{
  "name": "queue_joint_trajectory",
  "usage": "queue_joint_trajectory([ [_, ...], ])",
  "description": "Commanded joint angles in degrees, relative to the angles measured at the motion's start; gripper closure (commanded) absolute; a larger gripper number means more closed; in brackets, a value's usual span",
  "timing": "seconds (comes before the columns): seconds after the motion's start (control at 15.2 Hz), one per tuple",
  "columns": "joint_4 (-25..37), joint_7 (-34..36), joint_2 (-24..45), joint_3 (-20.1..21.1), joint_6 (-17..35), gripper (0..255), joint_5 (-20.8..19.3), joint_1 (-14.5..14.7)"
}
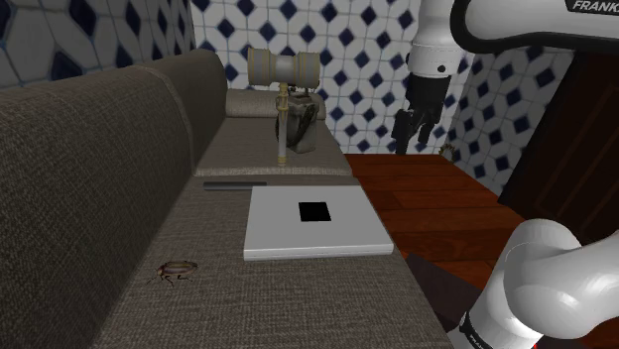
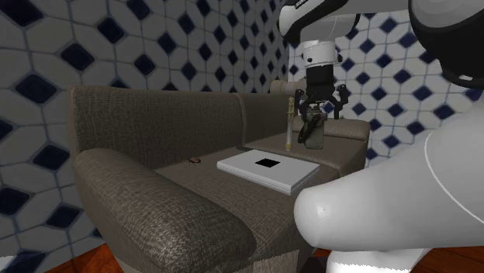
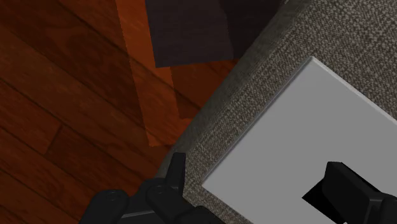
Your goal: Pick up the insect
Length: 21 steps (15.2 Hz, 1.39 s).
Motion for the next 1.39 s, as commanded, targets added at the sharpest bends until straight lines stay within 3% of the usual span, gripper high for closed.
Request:
queue_joint_trajectory([
  [0.0,0.0,0.0,0.0,0.0,0.0,0,0.0,0.0],
  [0.66,2.15,7.49,12.92,7.65,9.36,0,6.1,3.93],
  [1.32,10.31,14.48,29.35,14.84,16.86,0,8.47,7.07],
])
